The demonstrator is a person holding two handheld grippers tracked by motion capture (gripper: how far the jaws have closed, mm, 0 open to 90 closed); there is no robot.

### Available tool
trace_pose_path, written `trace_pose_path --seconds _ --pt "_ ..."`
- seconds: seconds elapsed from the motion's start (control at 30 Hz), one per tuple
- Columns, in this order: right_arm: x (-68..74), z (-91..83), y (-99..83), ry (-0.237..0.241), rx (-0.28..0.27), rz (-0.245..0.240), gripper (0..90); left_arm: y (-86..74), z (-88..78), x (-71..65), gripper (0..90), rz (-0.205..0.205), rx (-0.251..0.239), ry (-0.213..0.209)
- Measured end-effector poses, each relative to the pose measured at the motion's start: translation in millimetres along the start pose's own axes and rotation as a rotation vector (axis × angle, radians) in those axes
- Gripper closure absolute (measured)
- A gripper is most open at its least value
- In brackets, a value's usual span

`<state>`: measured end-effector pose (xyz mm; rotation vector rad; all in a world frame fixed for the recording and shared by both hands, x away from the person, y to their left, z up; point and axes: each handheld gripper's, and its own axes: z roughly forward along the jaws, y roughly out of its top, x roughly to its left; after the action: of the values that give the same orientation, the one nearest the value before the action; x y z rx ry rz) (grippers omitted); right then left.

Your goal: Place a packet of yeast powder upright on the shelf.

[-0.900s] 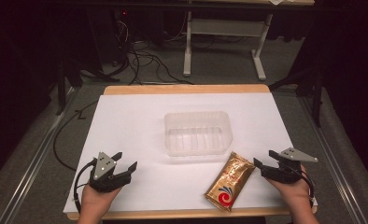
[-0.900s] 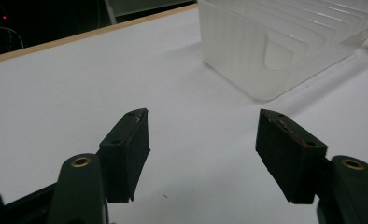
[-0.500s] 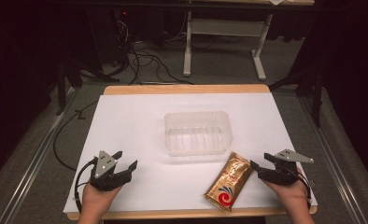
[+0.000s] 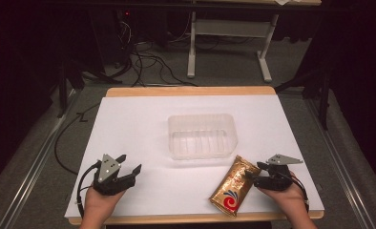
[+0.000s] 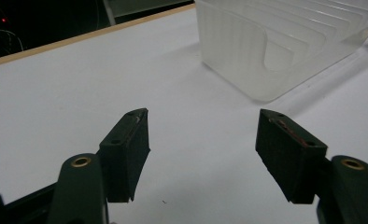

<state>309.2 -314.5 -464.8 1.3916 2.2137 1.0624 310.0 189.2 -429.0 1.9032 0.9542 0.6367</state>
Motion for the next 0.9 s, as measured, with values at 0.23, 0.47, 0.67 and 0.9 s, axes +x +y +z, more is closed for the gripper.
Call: trace_pose_path --seconds 0.23,0.47,0.67,0.9 --pt "-1.6 2.6 0.4 0.016 0.005 -0.001 56.4 0.1 0.8 -1.3 35.5 0.006 0.002 -0.002" --pt "-3.0 1.4 3.2 -0.024 0.02 -0.026 90.0 0.2 0.9 -1.1 35.5 0.007 0.003 -0.002" --pt "-1.2 0.5 5.1 -0.059 0.022 -0.03 90.0 0.3 0.3 -0.9 35.5 0.008 0.0 -0.001" --pt "-15.2 -5.3 3.2 -0.132 0.008 0.029 90.0 0.7 -0.1 -0.7 35.6 0.005 -0.007 -0.001"
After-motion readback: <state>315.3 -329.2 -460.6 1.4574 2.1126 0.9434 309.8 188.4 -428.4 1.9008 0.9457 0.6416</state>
